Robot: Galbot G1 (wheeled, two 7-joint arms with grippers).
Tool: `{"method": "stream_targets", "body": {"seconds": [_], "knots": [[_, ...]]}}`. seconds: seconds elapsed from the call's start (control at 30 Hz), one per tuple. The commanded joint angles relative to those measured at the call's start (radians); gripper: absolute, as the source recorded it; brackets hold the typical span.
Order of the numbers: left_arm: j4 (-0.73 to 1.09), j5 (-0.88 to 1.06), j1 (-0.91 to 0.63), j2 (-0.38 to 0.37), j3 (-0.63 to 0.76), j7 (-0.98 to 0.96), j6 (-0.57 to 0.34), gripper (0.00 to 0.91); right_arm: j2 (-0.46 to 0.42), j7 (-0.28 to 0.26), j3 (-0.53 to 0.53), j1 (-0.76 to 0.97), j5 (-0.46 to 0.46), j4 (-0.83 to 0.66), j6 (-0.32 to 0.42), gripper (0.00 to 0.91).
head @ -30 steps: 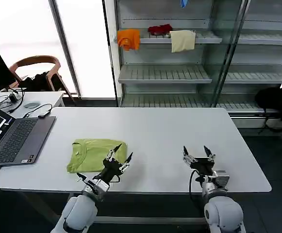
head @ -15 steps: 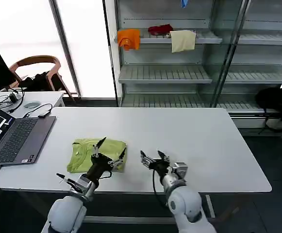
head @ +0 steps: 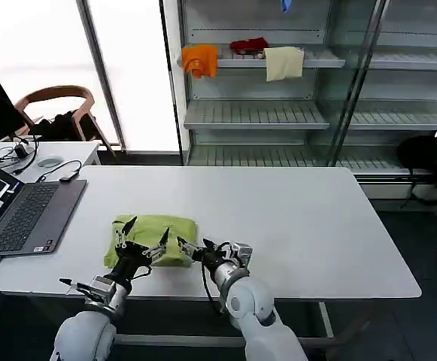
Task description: Fold and organize the clothes.
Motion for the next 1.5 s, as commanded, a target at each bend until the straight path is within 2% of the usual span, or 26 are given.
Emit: {"method": "stream_targets", "body": {"seconds": [0.03, 0.07, 0.1, 0.13, 0.7, 0.9, 1.03, 1.23, 1.27, 1.4, 1.5], "knots": [[0.001, -0.076, 0.018, 0.001, -0.039, -0.014, 0.024, 0.907, 0.048, 0.051, -0.042, 0.037, 0.072, -0.048, -0.009, 0.151], [0.002, -0.081, 0.017, 0.001, -0.04, -0.015, 0.028, 0.907, 0.048, 0.052, -0.043, 0.039, 0.072, -0.05, -0.009, 0.081], [0.002, -0.089, 0.016, 0.001, -0.041, -0.018, 0.03, 0.907, 0.049, 0.051, -0.045, 0.043, 0.071, -0.058, -0.01, 0.06], [0.003, -0.094, 0.014, 0.001, -0.041, -0.019, 0.032, 0.907, 0.049, 0.05, -0.045, 0.046, 0.07, -0.065, -0.01, 0.0], [0.012, -0.097, 0.0, 0.001, -0.043, -0.025, 0.038, 0.907, 0.049, 0.06, -0.025, 0.053, 0.068, -0.054, -0.008, 0.0], [0.014, -0.095, 0.003, -0.002, -0.042, -0.027, 0.037, 0.907, 0.037, 0.069, 0.022, 0.051, 0.064, -0.03, -0.007, 0.0], [0.011, -0.093, 0.008, -0.001, -0.044, -0.027, 0.037, 0.907, -0.021, 0.071, 0.08, 0.044, 0.095, 0.025, -0.009, 0.0], [0.012, -0.088, 0.009, -0.001, -0.041, -0.027, 0.04, 0.907, -0.18, 0.068, 0.156, -0.015, 0.181, 0.133, -0.01, 0.0], [0.015, -0.086, 0.007, -0.002, -0.038, -0.027, 0.04, 0.907, -0.231, 0.065, 0.177, -0.042, 0.196, 0.162, -0.01, 0.0], [0.019, -0.077, 0.005, -0.006, -0.029, -0.026, 0.041, 0.907, -0.308, 0.043, 0.239, -0.098, 0.216, 0.199, -0.009, 0.0], [0.019, -0.072, 0.004, -0.008, -0.023, -0.025, 0.042, 0.907, -0.334, 0.031, 0.272, -0.121, 0.216, 0.204, -0.009, 0.0]]}}
